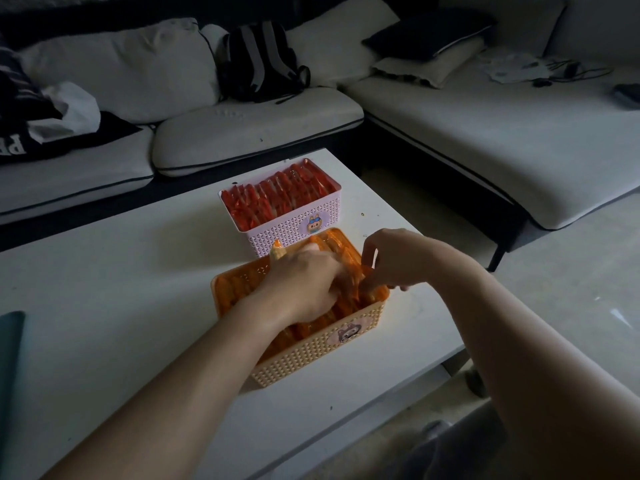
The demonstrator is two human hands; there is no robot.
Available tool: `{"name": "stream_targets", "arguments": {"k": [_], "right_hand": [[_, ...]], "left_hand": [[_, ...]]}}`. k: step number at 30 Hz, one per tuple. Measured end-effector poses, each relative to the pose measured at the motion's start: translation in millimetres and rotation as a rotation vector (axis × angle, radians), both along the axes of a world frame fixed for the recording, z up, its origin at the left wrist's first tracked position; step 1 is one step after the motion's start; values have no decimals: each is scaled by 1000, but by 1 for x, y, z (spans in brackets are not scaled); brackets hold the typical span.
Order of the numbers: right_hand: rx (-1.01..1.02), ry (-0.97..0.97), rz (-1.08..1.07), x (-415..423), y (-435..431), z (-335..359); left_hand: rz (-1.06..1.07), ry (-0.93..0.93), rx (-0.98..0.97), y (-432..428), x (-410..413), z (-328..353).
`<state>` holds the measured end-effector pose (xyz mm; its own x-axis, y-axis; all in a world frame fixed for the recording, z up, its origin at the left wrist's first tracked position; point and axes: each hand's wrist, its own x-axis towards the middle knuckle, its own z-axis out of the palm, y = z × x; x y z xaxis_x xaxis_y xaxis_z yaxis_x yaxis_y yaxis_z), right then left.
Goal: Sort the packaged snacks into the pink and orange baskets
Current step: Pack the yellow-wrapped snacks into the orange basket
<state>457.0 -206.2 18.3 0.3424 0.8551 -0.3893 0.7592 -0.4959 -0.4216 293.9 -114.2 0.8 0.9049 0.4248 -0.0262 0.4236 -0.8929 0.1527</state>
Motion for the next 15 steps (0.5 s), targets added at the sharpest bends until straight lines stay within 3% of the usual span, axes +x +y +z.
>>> {"name": "stream_targets", "arguments": {"k": [4,12,15], "right_hand": [[148,-47,-76,1,0,-6],[288,-116,-79,2,3,-8],[293,-108,-59,1,4,-8]], "left_hand": [[-85,167,55,-3,-4,-3],[-38,33,157,-3,4,-8],[-70,136,171,0,3,-5]]}}
